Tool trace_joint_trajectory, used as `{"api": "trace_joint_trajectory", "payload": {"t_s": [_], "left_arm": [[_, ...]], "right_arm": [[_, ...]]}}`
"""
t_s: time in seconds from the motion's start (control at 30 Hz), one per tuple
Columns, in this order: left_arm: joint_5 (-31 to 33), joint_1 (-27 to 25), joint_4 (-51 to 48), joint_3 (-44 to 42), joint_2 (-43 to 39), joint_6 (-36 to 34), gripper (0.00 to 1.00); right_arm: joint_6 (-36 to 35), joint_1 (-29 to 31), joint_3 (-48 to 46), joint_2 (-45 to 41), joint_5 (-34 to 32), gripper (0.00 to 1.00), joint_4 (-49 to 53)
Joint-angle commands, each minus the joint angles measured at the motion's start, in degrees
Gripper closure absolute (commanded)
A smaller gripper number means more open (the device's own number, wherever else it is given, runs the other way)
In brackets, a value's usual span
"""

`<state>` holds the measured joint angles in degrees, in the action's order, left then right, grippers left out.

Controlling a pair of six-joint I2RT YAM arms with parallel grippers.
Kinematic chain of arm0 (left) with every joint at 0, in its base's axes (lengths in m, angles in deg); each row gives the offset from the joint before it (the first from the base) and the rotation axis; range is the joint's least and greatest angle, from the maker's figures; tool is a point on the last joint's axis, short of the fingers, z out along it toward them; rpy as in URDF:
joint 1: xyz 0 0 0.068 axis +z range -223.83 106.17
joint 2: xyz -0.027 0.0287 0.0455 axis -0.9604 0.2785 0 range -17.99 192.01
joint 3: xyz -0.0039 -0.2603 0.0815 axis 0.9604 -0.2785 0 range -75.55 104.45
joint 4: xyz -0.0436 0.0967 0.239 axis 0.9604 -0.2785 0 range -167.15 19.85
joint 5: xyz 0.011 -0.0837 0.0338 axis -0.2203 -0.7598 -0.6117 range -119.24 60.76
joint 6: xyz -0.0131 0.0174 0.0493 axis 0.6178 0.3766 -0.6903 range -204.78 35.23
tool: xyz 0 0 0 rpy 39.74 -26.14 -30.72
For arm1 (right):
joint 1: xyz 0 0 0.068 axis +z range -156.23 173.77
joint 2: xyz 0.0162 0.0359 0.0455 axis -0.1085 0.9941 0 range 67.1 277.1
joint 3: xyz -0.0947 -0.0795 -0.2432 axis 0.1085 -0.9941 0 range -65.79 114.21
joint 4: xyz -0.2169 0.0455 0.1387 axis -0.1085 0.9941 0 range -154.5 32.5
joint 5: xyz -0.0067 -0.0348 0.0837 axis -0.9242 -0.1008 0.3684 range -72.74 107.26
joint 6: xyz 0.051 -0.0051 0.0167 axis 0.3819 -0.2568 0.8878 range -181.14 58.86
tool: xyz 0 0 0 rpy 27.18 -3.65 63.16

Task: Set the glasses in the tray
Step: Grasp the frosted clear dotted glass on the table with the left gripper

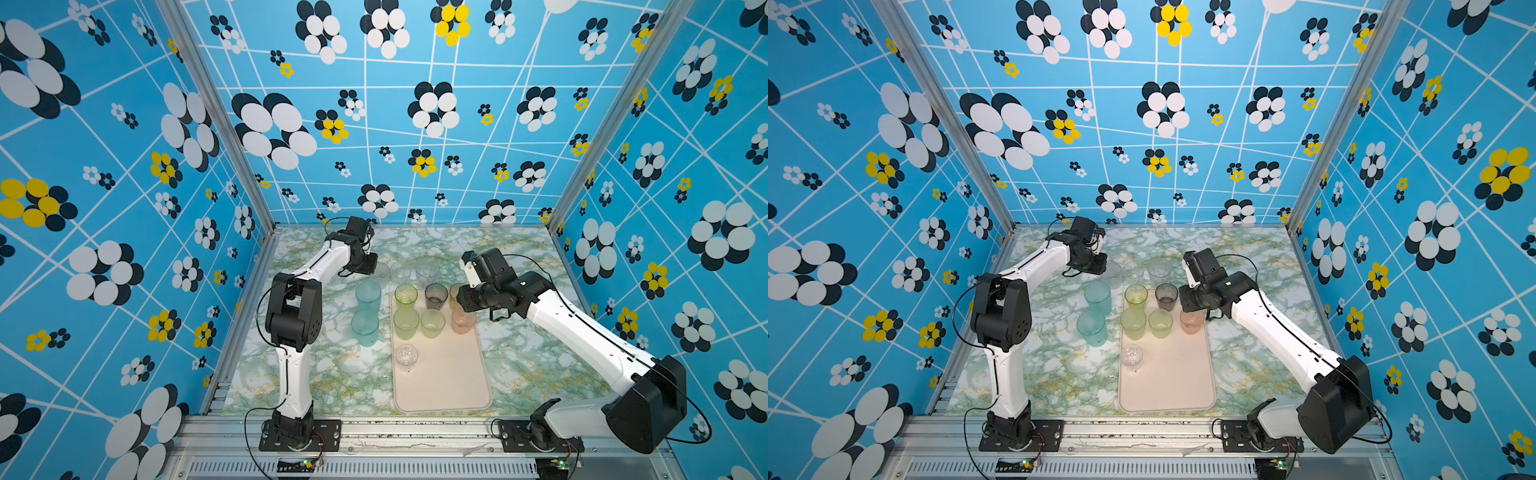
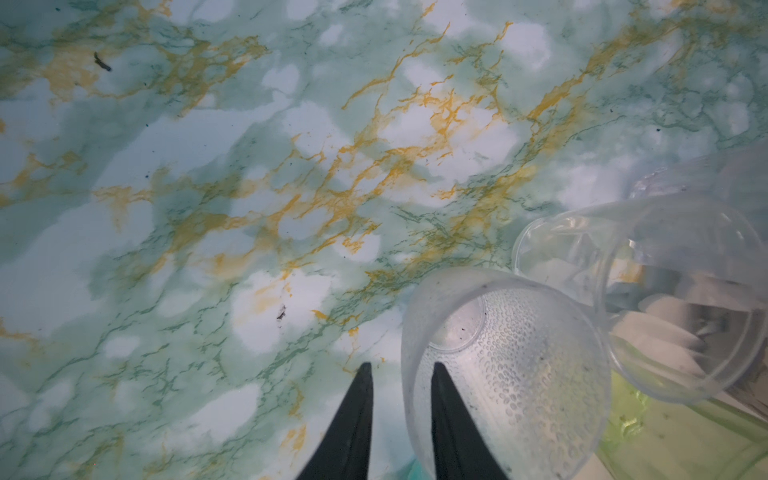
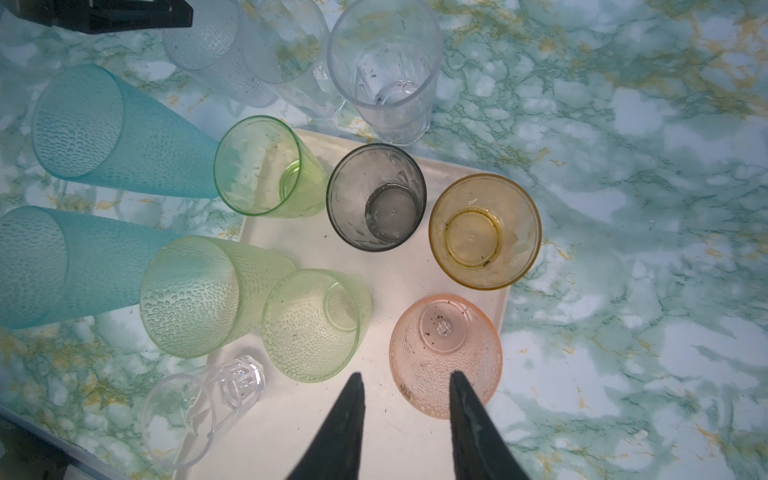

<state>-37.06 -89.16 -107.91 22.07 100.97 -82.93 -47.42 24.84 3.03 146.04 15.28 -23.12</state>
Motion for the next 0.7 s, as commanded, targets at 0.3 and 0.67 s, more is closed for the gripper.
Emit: {"api": "trace_joint_trajectory", "payload": {"t_s": [0.3, 0.67], "left_arm": [[-1.4, 0.6, -2.1, 3.2, 3.2, -1.1, 0.82], [-1.2, 0.5, -0.7, 2.3, 2.0, -1.1, 0.91]], "right_arm": [[-0.7, -1.0, -2.1, -0.9, 0.2, 0.63, -0.2], [-0.5, -1.2, -2.6, -0.9, 0.4, 0.63, -0.7]]}}
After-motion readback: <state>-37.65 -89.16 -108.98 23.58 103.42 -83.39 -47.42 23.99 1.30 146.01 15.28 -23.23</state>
